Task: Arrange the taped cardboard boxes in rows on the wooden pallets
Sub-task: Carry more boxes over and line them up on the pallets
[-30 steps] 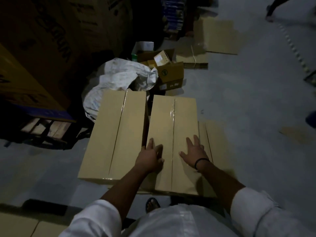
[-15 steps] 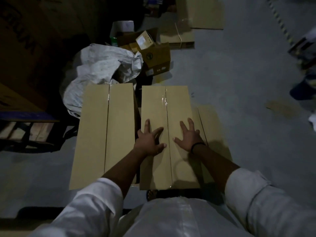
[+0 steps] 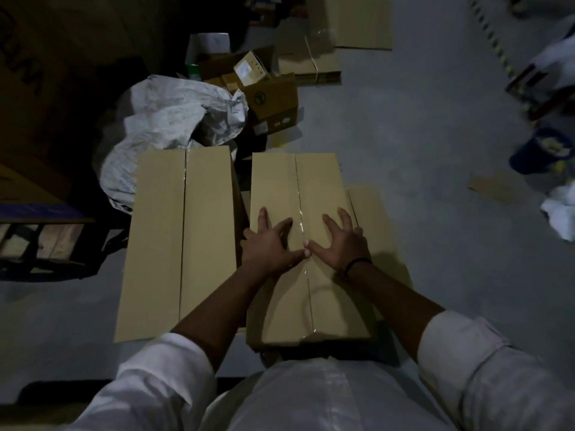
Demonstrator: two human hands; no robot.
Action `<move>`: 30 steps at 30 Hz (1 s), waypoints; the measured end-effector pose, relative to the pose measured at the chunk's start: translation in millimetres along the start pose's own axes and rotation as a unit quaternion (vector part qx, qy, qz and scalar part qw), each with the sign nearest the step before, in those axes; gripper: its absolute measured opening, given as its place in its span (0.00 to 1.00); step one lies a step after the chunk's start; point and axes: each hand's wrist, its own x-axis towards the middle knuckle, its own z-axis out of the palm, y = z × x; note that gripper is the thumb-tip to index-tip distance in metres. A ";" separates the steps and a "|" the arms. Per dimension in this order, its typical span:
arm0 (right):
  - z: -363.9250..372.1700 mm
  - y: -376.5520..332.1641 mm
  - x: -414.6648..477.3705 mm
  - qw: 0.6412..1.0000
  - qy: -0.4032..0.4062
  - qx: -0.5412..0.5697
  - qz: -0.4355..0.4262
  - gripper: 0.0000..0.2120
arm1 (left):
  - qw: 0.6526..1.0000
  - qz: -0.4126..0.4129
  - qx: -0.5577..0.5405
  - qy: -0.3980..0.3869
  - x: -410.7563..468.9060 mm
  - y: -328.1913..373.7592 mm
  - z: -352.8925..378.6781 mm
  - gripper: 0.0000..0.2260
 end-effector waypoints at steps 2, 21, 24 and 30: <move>-10.8 -2.5 -7.5 1.000 0.023 0.012 0.004 0.44 | 1.000 -0.003 0.002 0.022 -8.1 9.4 -7.1 0.45; -120.8 72.9 -132.0 0.973 0.155 0.059 -0.160 0.42 | 0.969 -0.098 0.020 0.226 -186.9 160.9 -12.3 0.45; -128.5 93.7 -169.3 0.967 0.157 0.061 -0.192 0.41 | 0.960 -0.119 0.014 0.251 -230.1 184.9 5.3 0.44; -130.6 107.1 -242.1 0.951 0.145 0.062 -0.266 0.40 | 0.938 -0.189 -0.004 0.290 -326.5 209.8 31.3 0.44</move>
